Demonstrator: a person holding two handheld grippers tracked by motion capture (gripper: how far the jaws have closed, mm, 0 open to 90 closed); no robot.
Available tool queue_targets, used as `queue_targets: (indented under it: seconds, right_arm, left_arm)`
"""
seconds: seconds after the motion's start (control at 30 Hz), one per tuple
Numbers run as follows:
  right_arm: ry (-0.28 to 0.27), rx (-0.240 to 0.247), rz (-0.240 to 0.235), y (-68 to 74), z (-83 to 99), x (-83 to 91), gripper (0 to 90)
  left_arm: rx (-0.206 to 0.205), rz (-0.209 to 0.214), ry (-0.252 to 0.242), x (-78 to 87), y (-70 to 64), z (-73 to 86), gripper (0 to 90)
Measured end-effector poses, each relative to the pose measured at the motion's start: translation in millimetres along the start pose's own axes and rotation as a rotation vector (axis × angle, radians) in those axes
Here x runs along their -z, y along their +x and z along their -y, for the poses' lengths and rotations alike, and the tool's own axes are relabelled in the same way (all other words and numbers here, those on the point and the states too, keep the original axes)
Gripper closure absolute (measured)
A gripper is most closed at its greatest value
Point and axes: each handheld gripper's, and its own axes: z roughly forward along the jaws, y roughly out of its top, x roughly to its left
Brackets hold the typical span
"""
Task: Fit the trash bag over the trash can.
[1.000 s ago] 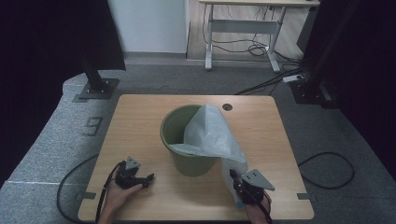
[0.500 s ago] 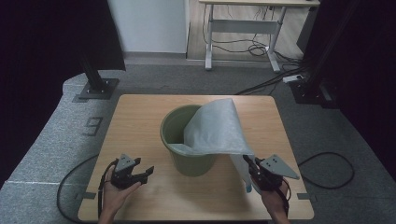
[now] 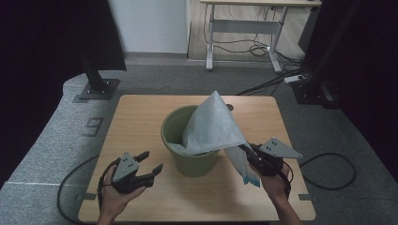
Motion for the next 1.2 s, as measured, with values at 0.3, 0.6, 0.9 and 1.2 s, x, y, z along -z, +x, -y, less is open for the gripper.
queue_targets:
  seconds: [0.3, 0.6, 0.9, 1.2]
  right_arm:
    - [-0.027, 0.043, -0.012, 8.2, -30.0, 1.2, 87.8]
    - [-0.034, 0.067, -0.023, 16.2, -34.9, -5.1, 87.0]
    - [-0.048, 0.032, -0.037, 15.2, -32.9, -6.1, 83.8]
    - [-0.052, 0.015, -0.038, 13.2, -29.9, -3.5, 81.7]
  left_arm:
    - [-0.083, 0.053, -0.030, -17.9, -22.8, -44.9, 36.9]
    - [-0.075, 0.105, 0.002, -44.4, -32.6, -64.8, 42.7]
    - [-0.079, 0.139, 0.000, -56.4, -39.4, -74.3, 56.7]
    - [-0.062, 0.196, -0.021, -63.4, -34.9, -76.5, 81.9]
